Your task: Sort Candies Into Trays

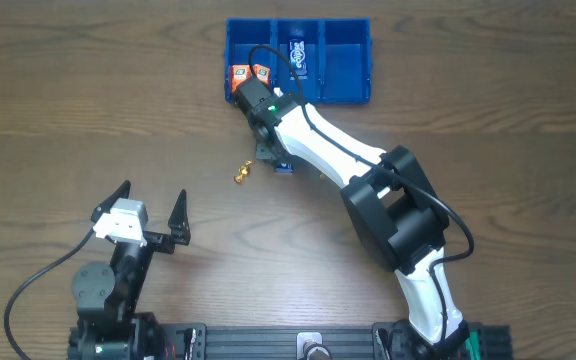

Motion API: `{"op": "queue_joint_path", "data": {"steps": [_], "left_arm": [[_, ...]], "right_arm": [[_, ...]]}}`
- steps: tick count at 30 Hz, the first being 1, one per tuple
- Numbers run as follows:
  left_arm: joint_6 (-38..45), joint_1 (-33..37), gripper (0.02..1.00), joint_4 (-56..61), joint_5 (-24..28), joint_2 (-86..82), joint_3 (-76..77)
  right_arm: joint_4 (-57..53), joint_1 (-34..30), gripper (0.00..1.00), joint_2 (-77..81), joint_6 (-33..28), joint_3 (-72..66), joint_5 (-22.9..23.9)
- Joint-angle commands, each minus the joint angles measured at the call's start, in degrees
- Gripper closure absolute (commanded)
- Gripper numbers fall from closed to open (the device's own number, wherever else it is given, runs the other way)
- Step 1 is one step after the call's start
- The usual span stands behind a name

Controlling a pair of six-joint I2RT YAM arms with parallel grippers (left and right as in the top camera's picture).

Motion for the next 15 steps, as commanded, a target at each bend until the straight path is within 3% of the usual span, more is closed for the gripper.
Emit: {"op": "queue_joint_path", "data": {"steps": [1,6,11,15], "left_arm": [[-0.02,0.35,0.020,-1.62,1.05,-0.37,-1.29],[-0.02,0.35,0.020,-1.62,1.05,-0.37,-1.29],[-0.02,0.35,0.020,-1.62,1.05,-0.37,-1.29],[-0.02,0.35,0.020,-1.62,1.05,-0.37,-1.29]], "right_arm": [[0.13,0.02,0.836,1.66,0.00,0.09,0.39],[-2.05,0.00,0.851,-1.97,-0.66,2.60,2.43],[-8.35,-0.57,0.855,-6.86,-5.38,11.37,7.74],[-9.07,-3.93,0.853,-6.86,-12.17,21.44,8.13]]}}
